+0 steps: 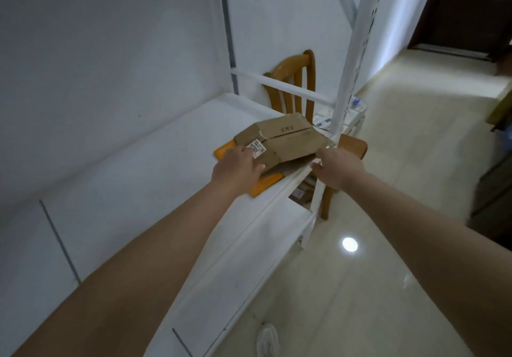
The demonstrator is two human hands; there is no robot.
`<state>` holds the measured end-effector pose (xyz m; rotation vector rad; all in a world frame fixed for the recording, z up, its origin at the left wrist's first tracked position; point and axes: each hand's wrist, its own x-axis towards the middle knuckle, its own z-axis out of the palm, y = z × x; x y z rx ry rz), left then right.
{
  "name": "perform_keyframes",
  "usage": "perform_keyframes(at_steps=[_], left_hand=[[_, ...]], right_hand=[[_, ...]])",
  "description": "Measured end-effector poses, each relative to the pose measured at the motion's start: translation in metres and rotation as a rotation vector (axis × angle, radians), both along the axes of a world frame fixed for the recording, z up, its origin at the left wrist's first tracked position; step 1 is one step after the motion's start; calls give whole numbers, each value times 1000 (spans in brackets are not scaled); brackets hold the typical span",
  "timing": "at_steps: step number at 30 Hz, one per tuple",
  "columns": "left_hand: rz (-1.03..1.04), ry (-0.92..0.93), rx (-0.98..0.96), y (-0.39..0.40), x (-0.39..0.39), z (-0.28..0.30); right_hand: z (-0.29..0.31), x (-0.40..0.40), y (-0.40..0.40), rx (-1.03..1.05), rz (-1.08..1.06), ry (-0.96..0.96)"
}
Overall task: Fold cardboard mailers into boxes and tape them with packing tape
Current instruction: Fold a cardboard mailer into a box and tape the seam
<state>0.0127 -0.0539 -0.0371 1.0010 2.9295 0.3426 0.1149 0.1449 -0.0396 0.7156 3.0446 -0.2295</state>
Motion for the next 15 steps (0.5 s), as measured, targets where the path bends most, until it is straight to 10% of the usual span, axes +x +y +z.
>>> perform_keyframes(at_steps=[15], left_hand=[[120, -148, -121, 34, -82, -73]], right_hand=[[-46, -112, 65, -270, -272, 132]])
